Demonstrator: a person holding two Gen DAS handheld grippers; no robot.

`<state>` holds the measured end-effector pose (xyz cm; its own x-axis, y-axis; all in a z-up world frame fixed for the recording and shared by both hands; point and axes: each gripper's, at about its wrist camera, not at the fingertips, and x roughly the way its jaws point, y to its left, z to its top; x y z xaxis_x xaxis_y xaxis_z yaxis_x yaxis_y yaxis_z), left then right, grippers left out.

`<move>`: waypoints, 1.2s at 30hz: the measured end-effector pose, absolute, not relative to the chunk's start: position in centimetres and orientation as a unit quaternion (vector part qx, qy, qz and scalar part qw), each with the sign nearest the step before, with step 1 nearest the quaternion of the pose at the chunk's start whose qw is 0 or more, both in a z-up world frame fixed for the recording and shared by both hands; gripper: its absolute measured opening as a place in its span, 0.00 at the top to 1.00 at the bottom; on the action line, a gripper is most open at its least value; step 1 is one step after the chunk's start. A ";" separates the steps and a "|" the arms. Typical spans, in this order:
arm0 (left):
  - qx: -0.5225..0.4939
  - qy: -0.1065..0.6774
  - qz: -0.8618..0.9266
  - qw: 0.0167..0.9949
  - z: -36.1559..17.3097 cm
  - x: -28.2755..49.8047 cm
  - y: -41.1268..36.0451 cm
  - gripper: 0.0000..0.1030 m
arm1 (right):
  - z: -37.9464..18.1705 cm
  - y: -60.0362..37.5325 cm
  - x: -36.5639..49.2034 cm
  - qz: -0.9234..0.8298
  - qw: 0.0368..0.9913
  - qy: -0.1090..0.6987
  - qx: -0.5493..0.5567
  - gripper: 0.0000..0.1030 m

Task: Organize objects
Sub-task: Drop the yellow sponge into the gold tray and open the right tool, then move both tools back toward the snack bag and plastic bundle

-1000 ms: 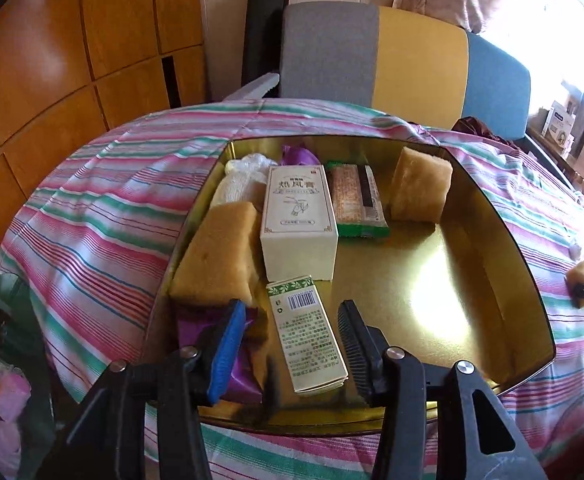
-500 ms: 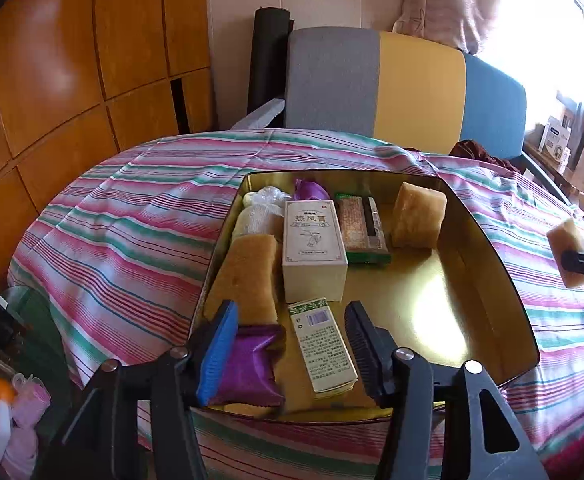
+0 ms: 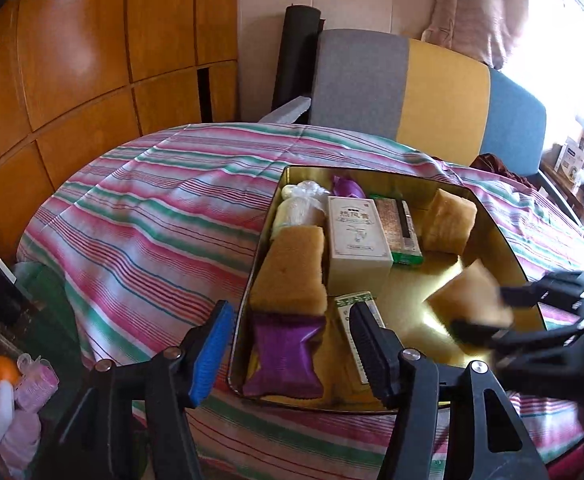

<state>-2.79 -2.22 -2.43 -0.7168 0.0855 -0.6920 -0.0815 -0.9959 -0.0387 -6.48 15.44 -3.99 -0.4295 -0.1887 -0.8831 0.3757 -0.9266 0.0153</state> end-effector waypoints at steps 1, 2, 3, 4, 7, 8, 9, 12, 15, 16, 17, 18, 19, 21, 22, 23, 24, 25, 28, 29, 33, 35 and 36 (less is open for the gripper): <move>-0.374 -0.004 0.926 0.044 -2.5 -2.8 -2.3 0.39 | -4.7 15.1 -6.7 -0.836 0.170 0.095 0.514 0.47; -0.375 -0.005 0.926 0.043 -2.5 -2.9 -2.5 0.39 | -5.3 14.6 -6.8 -0.830 0.175 0.096 0.520 0.46; -0.375 -0.006 0.926 0.042 -2.6 -2.9 -2.6 0.39 | -5.7 14.4 -6.8 -0.828 0.177 0.097 0.524 0.45; -0.376 -0.007 0.926 0.040 -2.6 -2.9 -2.7 0.39 | -6.0 14.1 -6.8 -0.828 0.177 0.099 0.523 0.43; -0.377 -0.010 0.926 0.033 -2.7 -3.2 -3.1 0.38 | -6.3 13.7 -6.6 -0.824 0.194 0.088 0.525 0.36; -0.377 -0.010 0.926 0.031 -2.7 -3.2 -3.1 0.38 | -6.3 13.6 -6.5 -0.824 0.196 0.087 0.524 0.36; -0.377 -0.010 0.926 0.030 -2.7 -3.2 -3.2 0.38 | -6.3 13.7 -6.4 -0.827 0.197 0.086 0.520 0.34; -0.377 -0.008 0.926 0.029 -2.7 -3.2 -3.1 0.38 | -5.9 14.1 -6.1 -0.830 0.202 0.076 0.514 0.23; -0.374 -0.006 0.927 0.030 -2.6 -3.0 -3.0 0.35 | -5.0 14.5 -5.5 -0.841 0.200 0.065 0.499 0.22; -0.373 -0.005 0.927 0.032 -2.6 -3.0 -2.9 0.34 | -4.5 14.9 -5.3 -0.845 0.199 0.058 0.493 0.21; -0.373 -0.003 0.927 0.033 -2.5 -3.0 -2.8 0.34 | -4.2 15.0 -5.2 -0.849 0.196 0.053 0.488 0.21; -0.372 -0.003 0.928 0.034 -2.4 -2.9 -2.7 0.34 | -3.8 15.4 -5.0 -0.853 0.192 0.049 0.483 0.21; -0.371 -0.002 0.928 0.036 -2.3 -2.9 -2.5 0.34 | -3.4 15.8 -4.7 -0.857 0.189 0.045 0.477 0.21; -0.367 0.000 0.929 0.041 -2.0 -2.8 -2.3 0.32 | -2.8 16.9 -4.3 -0.864 0.180 0.035 0.470 0.21; -0.364 0.002 0.930 0.044 -1.9 -2.7 -2.1 0.31 | -2.4 17.5 -3.9 -0.867 0.174 0.030 0.466 0.21; -0.363 0.003 0.930 0.046 -1.8 -2.6 -1.9 0.31 | -2.1 18.2 -3.7 -0.870 0.169 0.025 0.462 0.21; -0.363 0.004 0.930 0.050 -1.7 -2.6 -1.7 0.31 | -1.8 19.0 -3.3 -0.873 0.162 0.020 0.459 0.21; -0.362 0.006 0.931 0.054 -1.6 -2.5 -1.5 0.31 | -1.4 19.4 -3.3 -0.876 0.155 0.016 0.457 0.21; -0.359 0.012 0.931 0.064 -1.2 -2.4 -0.6 0.31 | -0.9 21.8 -2.7 -0.881 0.132 0.008 0.454 0.21; -0.357 0.015 0.931 0.068 -1.1 -2.3 -0.3 0.31 | -0.8 22.8 -2.5 -0.882 0.123 0.007 0.454 0.21; -0.355 0.022 0.931 0.084 -0.7 -2.2 0.9 0.31 | -0.4 26.9 -1.3 -0.885 0.084 0.001 0.458 0.21; -0.354 0.029 0.930 0.096 -0.6 -2.2 1.7 0.30 | -0.4 29.3 -0.5 -0.885 0.062 -0.005 0.461 0.21; -0.353 0.033 0.930 0.100 -0.5 -2.1 2.1 0.30 | -0.4 30.5 -0.1 -0.885 0.051 -0.009 0.463 0.21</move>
<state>-2.10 2.07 -0.54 -0.7308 0.1620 -0.6631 -0.2093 -0.9778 -0.0082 -0.07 30.46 -0.37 -0.5662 -0.0984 -0.8184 0.0816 -0.9947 0.0632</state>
